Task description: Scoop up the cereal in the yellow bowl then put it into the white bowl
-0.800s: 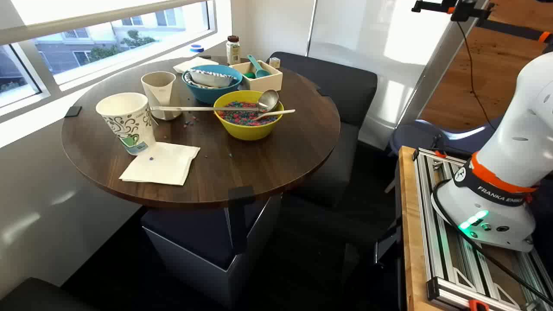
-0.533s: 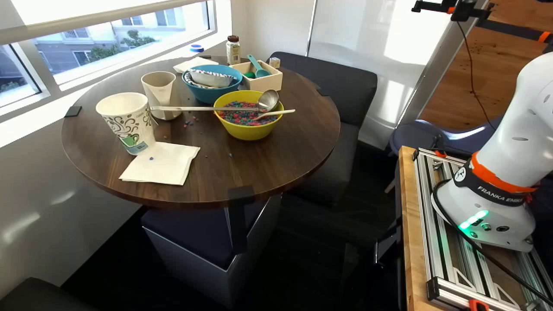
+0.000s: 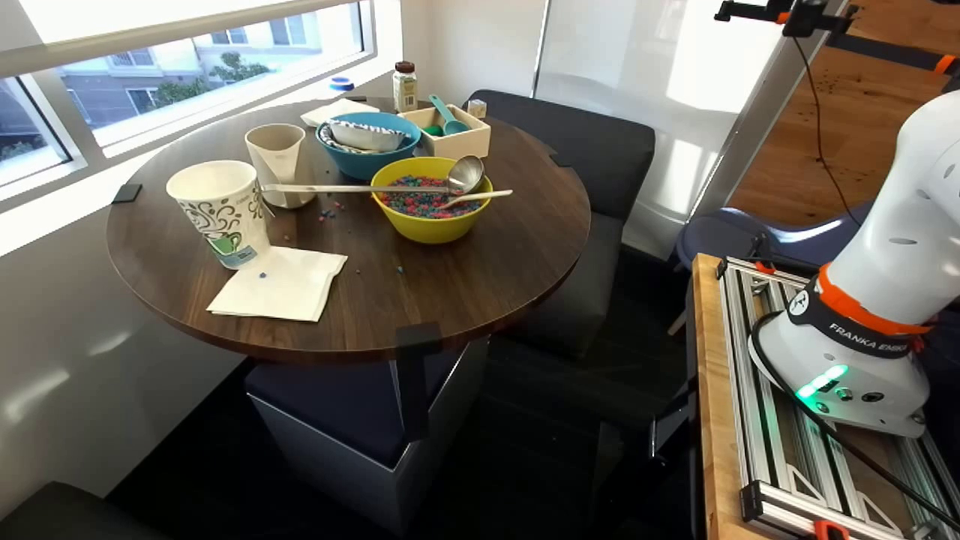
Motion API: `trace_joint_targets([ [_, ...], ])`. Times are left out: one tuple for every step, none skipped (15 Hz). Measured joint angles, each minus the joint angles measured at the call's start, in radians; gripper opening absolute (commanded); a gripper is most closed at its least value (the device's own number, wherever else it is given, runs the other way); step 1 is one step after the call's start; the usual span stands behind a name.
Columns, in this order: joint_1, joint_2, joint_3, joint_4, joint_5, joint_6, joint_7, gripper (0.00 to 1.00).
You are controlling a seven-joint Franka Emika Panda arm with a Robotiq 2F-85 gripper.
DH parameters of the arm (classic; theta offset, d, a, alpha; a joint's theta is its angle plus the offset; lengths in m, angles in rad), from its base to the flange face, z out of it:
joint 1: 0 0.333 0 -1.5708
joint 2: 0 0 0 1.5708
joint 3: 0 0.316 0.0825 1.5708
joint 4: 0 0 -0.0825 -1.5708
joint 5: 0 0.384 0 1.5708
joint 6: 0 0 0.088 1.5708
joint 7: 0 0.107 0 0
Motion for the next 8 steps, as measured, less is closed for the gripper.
trace_joint_targets([
  [0.0,0.0,0.0,0.0,0.0,0.0,0.0,1.0],
  [0.0,0.0,0.0,0.0,0.0,0.0,0.0,1.0],
  [0.0,0.0,0.0,0.0,0.0,0.0,0.0,1.0],
  [0.0,0.0,0.0,0.0,0.0,0.0,0.0,1.0],
  [-0.001,0.003,0.0,0.0,0.0,0.01,0.016,1.0],
  [-0.002,0.01,0.0,-0.001,0.002,0.028,0.031,1.0],
  [-0.002,0.023,0.002,-0.001,0.004,0.054,0.046,1.0],
  [-0.002,0.043,0.005,-0.002,0.005,0.089,0.057,1.0],
])
